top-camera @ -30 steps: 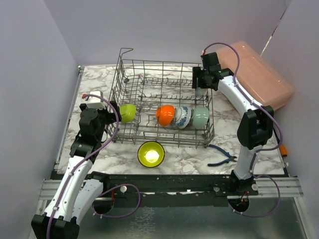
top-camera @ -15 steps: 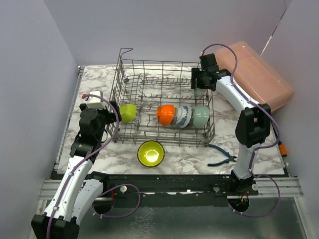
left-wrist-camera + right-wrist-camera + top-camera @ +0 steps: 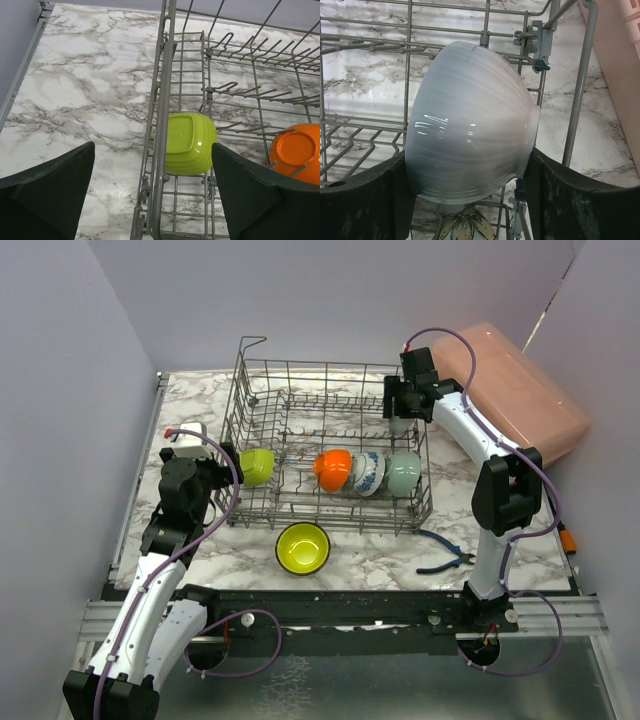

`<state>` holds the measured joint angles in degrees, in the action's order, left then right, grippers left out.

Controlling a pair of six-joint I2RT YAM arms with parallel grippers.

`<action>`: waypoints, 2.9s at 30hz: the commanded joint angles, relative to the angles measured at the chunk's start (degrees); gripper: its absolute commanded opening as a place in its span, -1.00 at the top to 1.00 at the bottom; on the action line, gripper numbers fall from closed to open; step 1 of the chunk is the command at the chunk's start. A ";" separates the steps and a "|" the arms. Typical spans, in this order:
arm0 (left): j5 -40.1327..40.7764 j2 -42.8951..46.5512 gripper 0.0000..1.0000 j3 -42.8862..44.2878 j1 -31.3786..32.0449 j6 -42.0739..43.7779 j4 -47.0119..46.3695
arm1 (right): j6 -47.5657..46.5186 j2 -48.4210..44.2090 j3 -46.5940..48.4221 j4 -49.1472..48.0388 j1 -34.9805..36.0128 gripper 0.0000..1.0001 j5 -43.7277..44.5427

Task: Load the bowls into the dish rack
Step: Place the bowl in the dish rack.

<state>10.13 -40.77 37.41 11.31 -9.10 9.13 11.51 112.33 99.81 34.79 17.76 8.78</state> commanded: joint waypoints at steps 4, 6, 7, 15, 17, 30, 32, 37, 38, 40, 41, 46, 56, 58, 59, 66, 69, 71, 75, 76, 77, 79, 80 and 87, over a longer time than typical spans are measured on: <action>0.21 -0.05 -0.98 -1.20 -0.32 1.00 1.35 | -1.86 1.55 1.11 0.34 -0.27 -0.12 -0.04; 0.23 -0.01 -0.98 -1.20 -0.32 1.02 1.38 | -2.07 0.93 0.49 0.06 -0.27 -0.25 0.73; 0.24 -0.07 -0.98 -1.20 -0.32 1.00 1.36 | -2.17 0.62 0.28 -0.03 -0.19 -0.32 1.06; -0.11 -0.21 -0.98 -1.24 -0.32 0.97 1.38 | -3.93 -2.35 -1.79 -1.77 1.28 -0.66 4.05; -0.13 -0.23 -0.98 -1.21 -0.32 1.08 1.35 | -4.14 -2.84 -2.34 -2.33 1.55 -0.72 4.79; -0.66 -0.27 -0.98 -1.20 -0.32 1.19 1.26 | -5.23 -3.39 -3.91 -3.91 2.19 -0.62 10.34; -0.72 -0.35 -0.98 -1.24 -0.32 1.12 1.31 | -5.75 -2.91 -3.80 -3.89 2.24 -0.55 9.03; -0.90 -0.41 -0.98 -1.28 -0.32 1.15 1.26 | -6.13 -1.44 -2.89 -2.22 2.20 -0.14 6.24; -0.90 -0.37 -0.98 -1.28 -0.32 1.19 1.30 | -6.49 -1.68 -3.33 -2.50 2.20 -0.08 6.10; -0.95 -0.36 -0.98 -1.30 -0.32 1.16 1.33 | -7.30 -2.04 -3.79 -2.59 2.20 0.01 5.95; -0.98 -0.36 -0.98 -1.23 -0.30 1.19 1.26 | -8.09 -2.25 -3.96 -2.62 2.19 0.04 6.17; -1.14 -0.52 -0.98 -1.31 -0.32 1.14 1.23 | -13.18 -2.84 -4.11 -2.93 2.17 0.17 7.05; -1.26 -0.77 -0.98 -1.34 -0.30 1.05 1.18 | -18.75 -2.29 -3.21 -2.20 1.29 0.19 5.55; -1.25 -0.88 -0.98 -1.33 -0.32 1.06 1.16 | -19.47 -2.02 -3.23 -1.86 1.15 0.18 5.38; -1.37 -1.01 -0.98 -1.37 -0.32 0.98 1.21 | -19.42 -1.90 -3.10 -1.79 1.14 0.19 4.91; -1.43 -1.15 -0.98 -1.38 -0.32 0.97 1.11 | -20.16 -2.36 -4.29 -1.60 0.64 0.19 3.82; -1.43 -1.34 -0.98 -1.37 -0.32 1.00 1.21 | -20.45 -3.84 -5.90 -2.37 0.38 0.20 4.29; -1.51 -1.61 -0.98 -1.34 -0.32 1.01 1.15 | -19.59 -5.08 -6.98 -2.99 -0.17 0.21 4.05; -1.64 -1.70 -0.98 -1.28 -0.32 0.97 1.15 | -17.00 -7.21 -9.42 -4.91 -1.59 0.21 0.84; -1.69 -1.69 -0.98 -1.28 -0.32 1.01 1.20 | -16.02 -7.22 -9.72 -4.86 -1.78 0.21 0.22; -1.67 -1.70 -0.98 -1.29 -0.32 0.98 1.19 | -15.03 -7.17 -9.98 -4.75 -1.86 0.19 -0.38; -1.61 -1.72 -0.98 -1.29 -0.28 0.95 1.17 | -13.45 -6.92 -10.63 -4.64 -2.01 0.15 -1.67; -1.58 -1.68 -0.98 -1.33 -0.28 0.93 1.18 | -12.88 -6.81 -11.13 -4.83 -1.98 0.12 -2.23; -1.43 -1.70 -0.98 -1.35 -0.32 0.86 1.16 | -12.02 -6.59 -13.55 -6.14 -1.87 -0.12 1.18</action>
<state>9.67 -42.06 37.36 11.31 -9.13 7.84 -0.97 105.67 89.36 24.25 17.30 8.03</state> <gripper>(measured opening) 0.988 0.743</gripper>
